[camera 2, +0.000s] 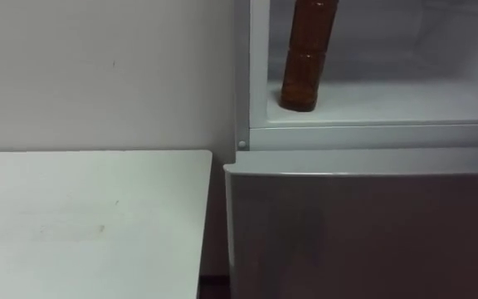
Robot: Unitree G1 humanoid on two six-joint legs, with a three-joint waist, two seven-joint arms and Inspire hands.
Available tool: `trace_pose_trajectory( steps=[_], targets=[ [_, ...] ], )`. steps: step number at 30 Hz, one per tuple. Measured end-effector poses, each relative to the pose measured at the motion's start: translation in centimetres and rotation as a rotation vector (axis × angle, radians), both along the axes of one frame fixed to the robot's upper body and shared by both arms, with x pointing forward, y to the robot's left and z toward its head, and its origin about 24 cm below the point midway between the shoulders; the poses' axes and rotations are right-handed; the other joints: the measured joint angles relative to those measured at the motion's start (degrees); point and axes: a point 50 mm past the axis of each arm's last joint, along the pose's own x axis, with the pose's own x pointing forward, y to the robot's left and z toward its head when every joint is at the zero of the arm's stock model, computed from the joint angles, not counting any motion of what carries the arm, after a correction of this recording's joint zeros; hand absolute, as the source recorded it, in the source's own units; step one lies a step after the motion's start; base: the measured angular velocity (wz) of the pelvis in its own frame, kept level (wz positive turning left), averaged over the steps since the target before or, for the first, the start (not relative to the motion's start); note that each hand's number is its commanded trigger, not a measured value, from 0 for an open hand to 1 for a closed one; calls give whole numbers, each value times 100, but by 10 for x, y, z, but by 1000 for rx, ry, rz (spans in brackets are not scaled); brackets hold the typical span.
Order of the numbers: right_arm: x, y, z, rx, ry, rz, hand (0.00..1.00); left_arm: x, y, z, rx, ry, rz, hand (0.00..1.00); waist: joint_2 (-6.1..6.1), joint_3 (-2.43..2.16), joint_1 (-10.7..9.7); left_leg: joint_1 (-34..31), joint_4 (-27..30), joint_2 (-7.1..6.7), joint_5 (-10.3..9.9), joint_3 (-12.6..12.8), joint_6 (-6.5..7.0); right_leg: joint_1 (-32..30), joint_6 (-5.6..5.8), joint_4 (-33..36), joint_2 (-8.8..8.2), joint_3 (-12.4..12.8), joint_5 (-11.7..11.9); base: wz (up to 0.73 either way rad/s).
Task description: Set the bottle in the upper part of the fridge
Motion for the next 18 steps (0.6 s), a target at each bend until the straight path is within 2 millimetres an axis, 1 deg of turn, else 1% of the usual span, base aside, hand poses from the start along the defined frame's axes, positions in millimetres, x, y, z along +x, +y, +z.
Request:
trace_pose_trajectory(
  steps=[9, 15, 16, 18],
  targets=[
    [0, 0, 0, -2, 1, -6, 0, 0, 0, 0, 0, 1, 4, 0, -4, -1, 15, 5, -10, 6, 0, 37, 0, -17, -1, 3, 9, 32, 0, -1],
    [0, -5, 1, -23, 2, -99, 0, -1, 2, 0, -7, -7, 20, 0, -12, -3, -16, 27, -10, 4, 0, 74, 1, -16, 0, 7, 12, 70, 6, -4],
    [1, -8, 1, -38, 4, -138, 0, -1, 2, 0, -10, -9, 23, 0, -32, -12, -30, 38, -12, 2, 0, 76, 1, -16, 1, 16, 12, 83, 5, -6],
    [3, -14, 3, -66, 0, -203, 0, -3, 4, 1, -7, -10, 36, 0, -44, -11, -76, 70, -29, 0, -1, 78, 2, -5, 3, 22, 14, 106, 3, -6]
  ],
)
